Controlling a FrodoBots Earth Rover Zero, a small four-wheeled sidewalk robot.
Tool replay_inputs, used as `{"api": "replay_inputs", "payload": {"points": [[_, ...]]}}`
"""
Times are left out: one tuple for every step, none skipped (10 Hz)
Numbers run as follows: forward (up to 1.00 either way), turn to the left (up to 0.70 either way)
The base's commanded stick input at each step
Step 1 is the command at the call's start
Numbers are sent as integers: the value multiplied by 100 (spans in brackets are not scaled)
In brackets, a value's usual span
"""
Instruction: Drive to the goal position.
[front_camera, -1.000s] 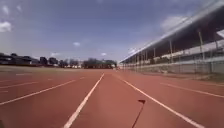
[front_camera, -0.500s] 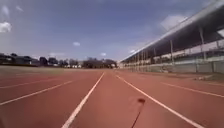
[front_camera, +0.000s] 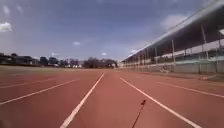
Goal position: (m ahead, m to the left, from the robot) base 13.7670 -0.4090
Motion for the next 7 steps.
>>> {"api": "replay_inputs", "payload": {"points": [[70,0],[70,0],[70,0],[70,0],[70,0],[70,0],[70,0]]}}
